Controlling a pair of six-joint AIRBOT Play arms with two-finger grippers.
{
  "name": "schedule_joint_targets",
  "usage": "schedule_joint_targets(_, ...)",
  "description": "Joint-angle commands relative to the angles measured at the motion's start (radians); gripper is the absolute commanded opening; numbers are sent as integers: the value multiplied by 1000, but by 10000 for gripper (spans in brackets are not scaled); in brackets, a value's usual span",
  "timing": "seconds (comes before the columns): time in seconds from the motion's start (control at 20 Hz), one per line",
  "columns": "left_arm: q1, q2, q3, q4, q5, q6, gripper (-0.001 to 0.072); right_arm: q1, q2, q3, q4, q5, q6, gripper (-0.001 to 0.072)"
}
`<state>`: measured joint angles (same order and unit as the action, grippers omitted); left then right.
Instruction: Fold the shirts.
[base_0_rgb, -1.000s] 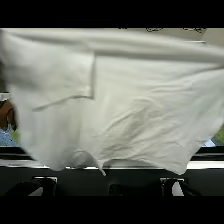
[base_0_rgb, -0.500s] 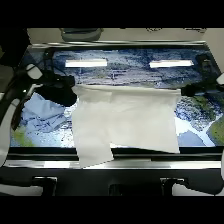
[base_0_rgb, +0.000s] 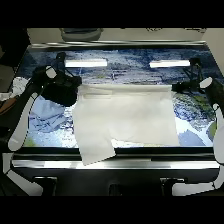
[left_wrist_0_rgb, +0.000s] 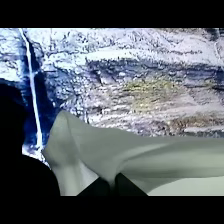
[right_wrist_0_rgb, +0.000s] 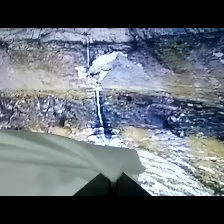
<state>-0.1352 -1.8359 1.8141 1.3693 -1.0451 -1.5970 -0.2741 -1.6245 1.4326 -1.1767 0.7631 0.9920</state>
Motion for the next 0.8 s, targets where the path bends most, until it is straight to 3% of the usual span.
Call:
schedule_joint_targets(0.0, 5, 9, 5, 60, -317, 32, 32, -18, 39, 0, -96, 349, -95, 56)
schedule_joint_targets(0.05, 2, -2, -10, 60, -382, 55, 32, -15, 30, -6, -160, 468, -92, 56)
schedule_joint_targets(0.15, -1, -24, -60, 52, -399, 53, 32, -13, 11, -51, -163, 553, -70, 56)
schedule_joint_targets(0.4, -2, -52, -99, 22, -402, 42, 34, -13, -9, -147, -106, 525, -33, 57)
schedule_joint_targets(0.45, -1, -52, -98, -12, -402, 42, 67, -13, -8, -146, -106, 496, -20, 70)
schedule_joint_targets(0.55, 10, -45, -82, -51, -417, 42, 372, -20, 2, -103, -103, 487, -5, 357)
schedule_joint_targets(0.6, 21, -34, -69, -57, -439, 45, 437, -28, 14, -62, -103, 521, -14, 446)
schedule_joint_targets(0.75, 82, 34, -63, -62, -529, 64, 439, -113, 68, 67, -125, 651, -30, 502)
